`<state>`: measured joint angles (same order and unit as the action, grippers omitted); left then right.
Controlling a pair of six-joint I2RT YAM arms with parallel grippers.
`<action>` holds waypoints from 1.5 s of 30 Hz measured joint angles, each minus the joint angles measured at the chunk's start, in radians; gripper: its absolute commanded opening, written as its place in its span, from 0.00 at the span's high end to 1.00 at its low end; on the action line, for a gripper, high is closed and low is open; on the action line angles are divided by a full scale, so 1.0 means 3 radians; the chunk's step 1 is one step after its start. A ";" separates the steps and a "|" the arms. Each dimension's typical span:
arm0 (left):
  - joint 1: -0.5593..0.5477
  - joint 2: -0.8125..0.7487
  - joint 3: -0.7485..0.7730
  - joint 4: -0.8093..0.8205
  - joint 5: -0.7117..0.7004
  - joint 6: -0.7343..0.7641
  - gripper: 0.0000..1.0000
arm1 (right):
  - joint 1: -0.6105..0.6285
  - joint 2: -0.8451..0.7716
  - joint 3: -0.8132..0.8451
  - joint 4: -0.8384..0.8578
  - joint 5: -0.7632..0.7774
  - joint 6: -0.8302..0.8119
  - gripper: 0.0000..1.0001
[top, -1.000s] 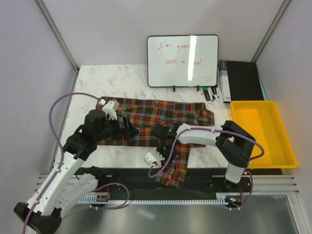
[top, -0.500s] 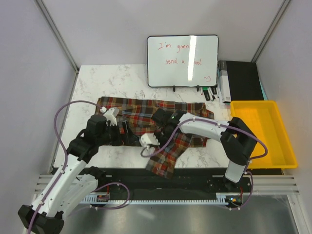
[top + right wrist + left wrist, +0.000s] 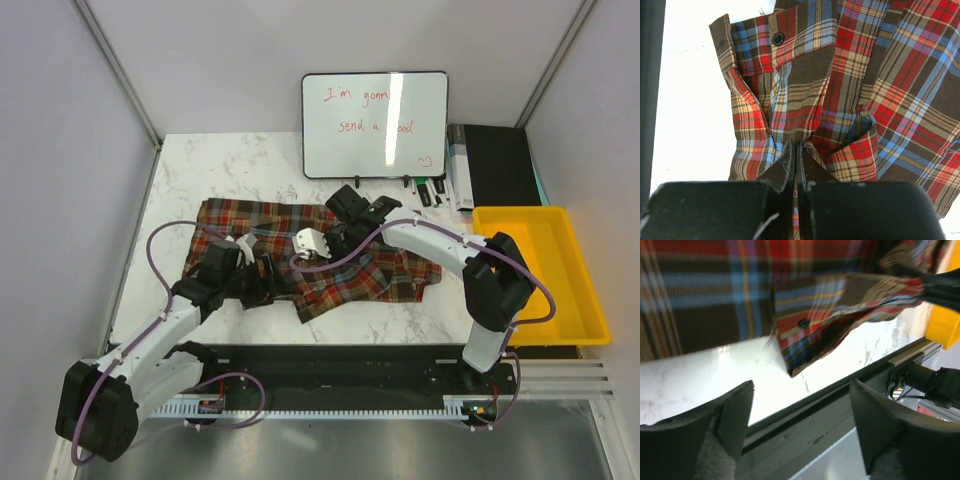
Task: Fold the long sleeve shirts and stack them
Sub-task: Fold the shirt
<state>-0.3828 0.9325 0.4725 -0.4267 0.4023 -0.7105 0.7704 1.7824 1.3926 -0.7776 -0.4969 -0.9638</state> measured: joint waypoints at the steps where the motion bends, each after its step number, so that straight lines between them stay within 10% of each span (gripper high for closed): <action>1: 0.0000 -0.0006 -0.0003 0.0093 0.0003 0.0001 0.23 | -0.0008 0.0000 0.0000 -0.0003 -0.0010 0.0000 1.00; 36: -0.0019 0.1235 -0.0296 0.1962 0.0036 -0.0037 0.47 | -0.0048 0.0261 0.0080 -0.0032 -0.0047 -0.0004 1.00; 45: -0.0057 0.1218 -0.0296 0.2129 0.0193 -0.0095 0.94 | -0.0061 0.0259 0.0109 -0.0047 -0.0074 -0.0001 1.00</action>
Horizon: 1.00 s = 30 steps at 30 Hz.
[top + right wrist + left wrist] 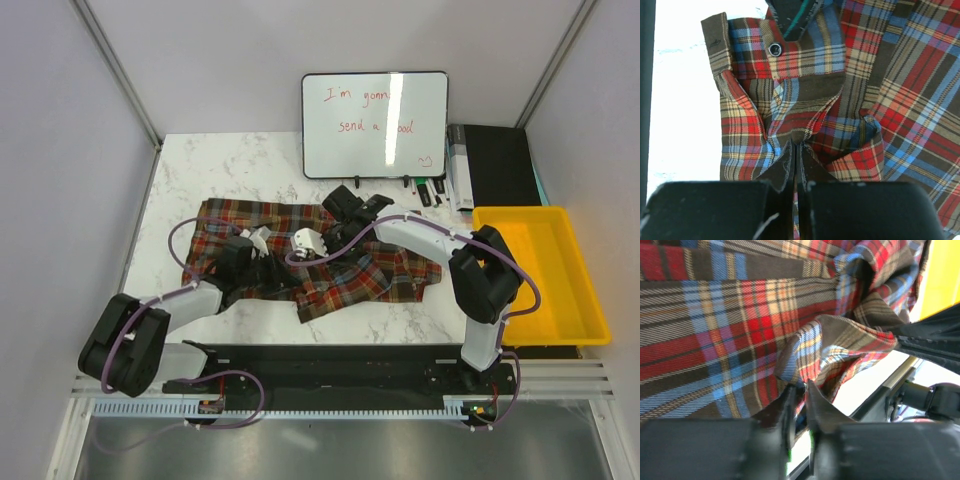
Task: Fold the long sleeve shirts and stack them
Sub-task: Fold the shirt
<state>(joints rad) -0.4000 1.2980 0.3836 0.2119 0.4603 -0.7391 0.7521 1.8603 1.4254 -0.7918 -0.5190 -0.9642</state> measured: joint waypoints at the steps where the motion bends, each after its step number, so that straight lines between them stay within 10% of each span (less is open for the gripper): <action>1: 0.0000 -0.0019 0.0003 -0.0017 0.0027 -0.0005 0.98 | -0.0005 0.0000 0.0008 -0.0001 0.0000 0.0000 0.98; 6: -0.0003 -0.0252 0.0163 -0.0437 0.0099 0.0090 0.98 | -0.0074 -0.0001 0.0084 -0.0034 -0.0001 0.0086 0.76; 8: -0.0004 -0.0443 0.0230 -0.0641 0.0139 0.0187 0.98 | -0.0145 -0.0001 0.0164 -0.0064 -0.0018 0.0150 0.51; 11: -0.0033 -0.0741 0.0243 -0.0931 0.0160 0.0310 0.98 | -0.0323 -0.0001 0.0332 -0.0128 -0.0064 0.0286 0.47; 21: -0.0799 -0.1119 0.0528 -0.1829 0.0305 0.0546 0.98 | -0.0811 0.0177 0.0872 -0.0291 -0.0163 0.0908 0.81; 30: -0.0885 -0.1391 0.0601 -0.2124 0.0389 0.0561 0.98 | -0.0384 0.0347 0.0600 -0.0075 0.0280 0.1366 0.73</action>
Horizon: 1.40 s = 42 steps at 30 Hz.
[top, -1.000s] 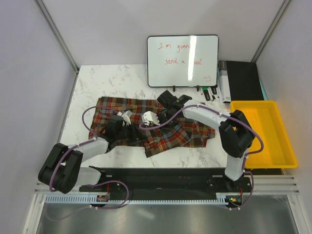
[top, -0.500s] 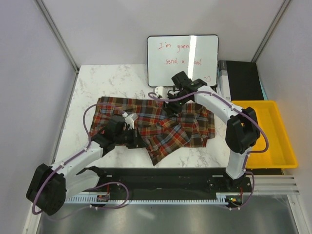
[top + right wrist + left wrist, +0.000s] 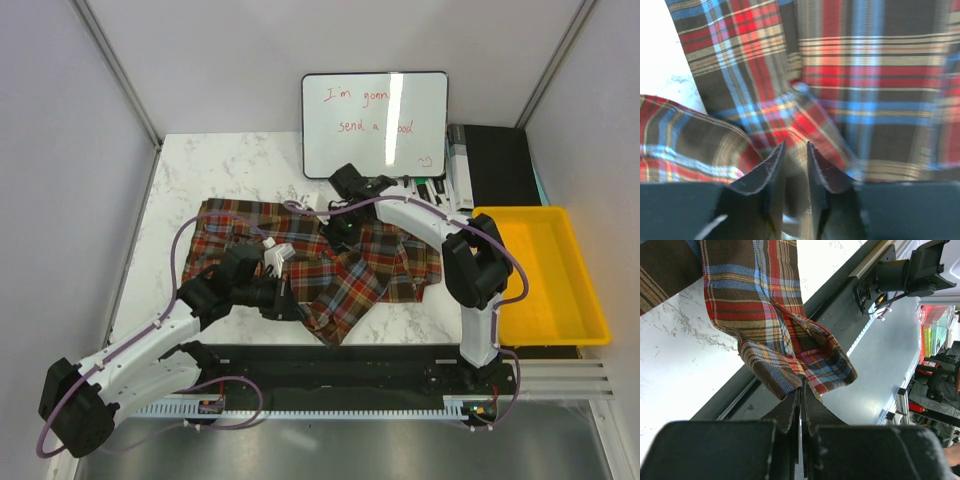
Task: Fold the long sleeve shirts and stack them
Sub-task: Fold the shirt
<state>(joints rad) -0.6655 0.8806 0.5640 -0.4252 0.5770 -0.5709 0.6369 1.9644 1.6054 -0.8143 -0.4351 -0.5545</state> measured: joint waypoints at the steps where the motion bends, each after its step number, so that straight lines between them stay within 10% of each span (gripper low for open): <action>1: 0.0000 0.0000 0.0000 -0.0006 0.0004 0.0000 0.98 | 0.0064 0.0000 -0.0071 0.0052 0.0057 0.0051 0.75; 27: 0.0005 0.0055 -0.0001 -0.0025 0.0001 -0.0004 0.98 | 0.0434 0.0000 -0.0376 0.0694 0.1058 0.0388 0.57; 32: 0.0010 0.0080 -0.0001 -0.0025 0.0000 -0.0005 0.98 | 0.0467 0.0001 -0.0470 0.0707 0.1222 0.0354 0.67; 37: 0.0027 0.0081 -0.0003 -0.0027 0.0000 -0.0005 0.98 | 0.0470 0.0095 -0.0506 0.0713 0.1419 0.0313 1.00; 42: 0.0033 0.0081 -0.0003 -0.0041 -0.0010 -0.0005 0.98 | 0.0469 0.0113 -0.0411 0.0669 0.1475 0.0303 1.00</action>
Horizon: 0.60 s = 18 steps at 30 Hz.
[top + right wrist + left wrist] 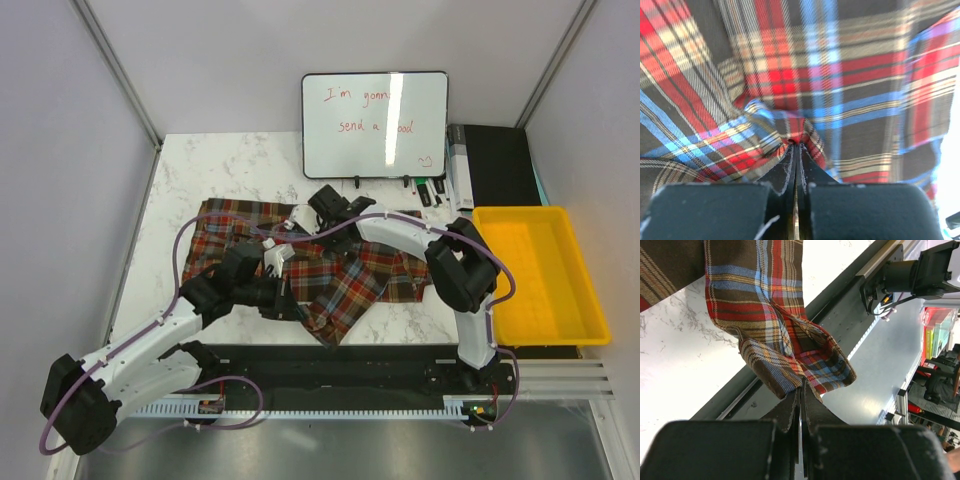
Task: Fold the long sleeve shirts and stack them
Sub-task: Fold the shirt
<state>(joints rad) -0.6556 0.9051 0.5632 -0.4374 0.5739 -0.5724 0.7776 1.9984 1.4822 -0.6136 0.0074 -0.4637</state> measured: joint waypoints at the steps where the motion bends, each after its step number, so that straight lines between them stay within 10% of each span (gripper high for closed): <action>1: 0.0000 0.0000 0.0000 -0.0009 -0.0010 0.0000 0.98 | -0.0004 0.0000 0.0058 -0.0014 -0.0001 0.0001 1.00; 12: 0.0042 0.0168 0.0290 -0.0374 -0.0201 0.0136 0.98 | -0.0156 0.0136 0.0908 -0.0178 -0.0034 -0.0003 1.00; 18: 0.0181 0.0217 0.0959 -0.0696 -0.0323 0.0599 0.98 | -0.0448 0.0328 0.1029 -0.0318 -0.0200 0.0038 0.50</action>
<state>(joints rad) -0.6014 0.9703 0.8509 -0.6460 0.4770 -0.3927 0.6434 2.0968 1.7908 -0.7090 -0.0525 -0.4522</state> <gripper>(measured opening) 0.023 0.344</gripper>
